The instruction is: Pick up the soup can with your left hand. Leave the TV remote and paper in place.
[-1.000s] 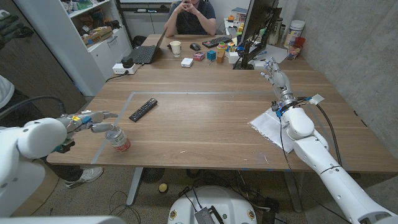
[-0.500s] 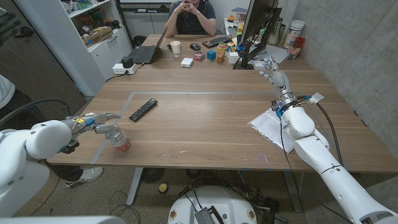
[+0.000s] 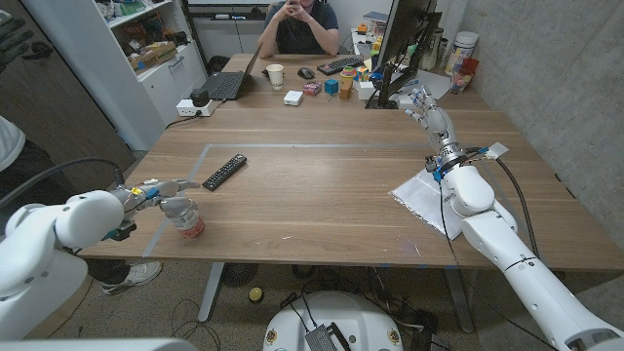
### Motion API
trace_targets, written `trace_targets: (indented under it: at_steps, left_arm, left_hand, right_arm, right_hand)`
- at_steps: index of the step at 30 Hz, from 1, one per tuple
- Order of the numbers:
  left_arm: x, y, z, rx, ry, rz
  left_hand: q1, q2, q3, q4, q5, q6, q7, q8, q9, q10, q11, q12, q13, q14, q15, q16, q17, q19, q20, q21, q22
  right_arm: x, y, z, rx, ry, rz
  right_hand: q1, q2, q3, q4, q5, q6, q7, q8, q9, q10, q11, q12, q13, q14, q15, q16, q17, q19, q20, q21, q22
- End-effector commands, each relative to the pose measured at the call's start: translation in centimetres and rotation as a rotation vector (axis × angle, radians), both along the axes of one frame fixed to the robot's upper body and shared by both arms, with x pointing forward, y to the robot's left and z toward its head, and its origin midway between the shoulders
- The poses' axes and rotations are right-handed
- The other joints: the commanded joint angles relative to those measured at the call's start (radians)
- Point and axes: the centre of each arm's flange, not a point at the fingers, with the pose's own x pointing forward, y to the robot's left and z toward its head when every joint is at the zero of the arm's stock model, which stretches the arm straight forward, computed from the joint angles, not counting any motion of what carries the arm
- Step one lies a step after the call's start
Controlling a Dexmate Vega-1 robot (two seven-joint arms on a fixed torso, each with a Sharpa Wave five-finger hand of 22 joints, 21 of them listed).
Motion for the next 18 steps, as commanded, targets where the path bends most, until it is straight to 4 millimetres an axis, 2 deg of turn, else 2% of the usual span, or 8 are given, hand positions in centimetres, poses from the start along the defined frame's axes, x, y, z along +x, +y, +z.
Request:
trace_targets:
  at_steps: [1,9,11,12,13,16,18]
  left_arm:
    - [1.0,-1.0,-1.0,-0.034,0.077,-0.044]
    - [0.8,-1.8,-0.9,-0.020,0.127,-0.054]
    - [0.8,-2.1,-0.9,-0.015,0.155,-0.058]
    - [0.8,-2.3,-0.8,-0.008,0.173,-0.071]
    - [0.7,-2.4,-0.8,0.002,0.176,-0.067]
    - [0.7,-2.7,-0.7,0.008,0.211,-0.075]
    - [0.7,-3.0,-0.7,0.026,0.242,-0.071]
  left_hand:
    - [0.007,-0.006,-0.007,-0.002,0.009,-0.005,-0.008,-0.001,0.005,-0.036,0.000,0.004,0.005,-0.005,0.007,0.003,0.003,0.007,0.004,0.002,0.004]
    - [0.008,-0.027,-0.024,-0.006,0.010,-0.004,-0.017,0.001,0.005,-0.022,0.012,0.013,0.005,0.018,0.021,0.011,0.003,0.047,0.003,0.015,0.007]
    - [0.016,-0.049,-0.036,-0.014,0.011,0.002,-0.044,0.005,0.004,-0.021,0.005,0.014,0.005,0.031,0.030,0.014,0.003,0.079,0.003,0.024,0.009]
    - [0.020,-0.057,-0.040,-0.016,0.012,0.001,-0.043,0.005,0.004,-0.020,0.006,0.015,0.005,0.043,0.040,0.018,0.004,0.092,0.003,0.028,0.009]
    - [0.046,-0.093,-0.054,-0.030,0.013,0.002,-0.041,0.010,0.004,-0.019,0.008,0.015,0.005,0.057,0.044,0.019,0.005,0.141,0.002,0.042,0.011]
    - [0.114,-0.145,-0.069,-0.037,0.016,-0.006,-0.059,0.013,0.004,-0.008,0.010,0.018,0.005,0.096,0.057,0.025,0.007,0.224,0.002,0.063,0.010]
    - [0.163,-0.169,-0.077,-0.035,0.019,-0.012,-0.061,0.012,0.004,0.015,-0.002,0.025,0.004,0.136,0.061,0.030,0.008,0.286,0.001,0.078,0.010]
  right_arm:
    - [0.2,-0.3,0.5,-0.006,-0.009,-0.001]
    - [0.6,-0.5,0.5,-0.001,-0.001,-0.003]
    - [0.8,-0.5,0.5,-0.003,-0.002,-0.002]
    - [0.8,-0.6,0.5,0.004,0.002,-0.002]
    - [0.8,-0.6,0.5,0.005,0.003,-0.002]
    - [0.9,-0.6,0.5,0.007,0.001,-0.003]
    - [0.9,-0.7,0.5,0.009,-0.002,-0.003]
  right_hand:
    - [0.001,-0.006,-0.002,0.001,0.005,0.003,-0.005,0.004,0.002,0.010,-0.002,0.003,0.003,0.007,0.006,0.009,0.003,0.005,0.001,0.003,0.004]
    - [0.001,-0.007,-0.003,0.001,0.006,0.003,-0.005,0.004,0.002,0.010,-0.002,0.003,0.003,0.010,0.009,0.010,0.003,0.007,0.005,0.003,0.004]
    - [0.001,-0.007,-0.004,0.001,0.006,0.002,-0.006,0.004,0.002,0.010,-0.003,0.003,0.003,0.012,0.012,0.010,0.003,0.006,0.007,0.003,0.004]
    - [0.001,-0.007,-0.004,0.001,0.006,0.003,-0.006,0.004,0.002,0.010,-0.003,0.003,0.003,0.011,0.013,0.010,0.003,0.006,0.007,0.003,0.004]
    - [0.001,-0.007,-0.004,0.001,0.006,0.003,-0.006,0.004,0.002,0.011,-0.003,0.003,0.003,0.012,0.013,0.010,0.003,0.006,0.007,0.003,0.004]
    - [0.000,-0.007,-0.005,0.002,0.006,0.003,-0.006,0.004,0.002,0.012,-0.003,0.003,0.003,0.013,0.014,0.010,0.003,0.006,0.008,0.003,0.004]
    - [0.000,-0.007,-0.006,0.002,0.007,0.004,-0.008,0.004,0.002,0.011,-0.005,0.003,0.003,0.013,0.015,0.010,0.003,0.007,0.009,0.003,0.004]
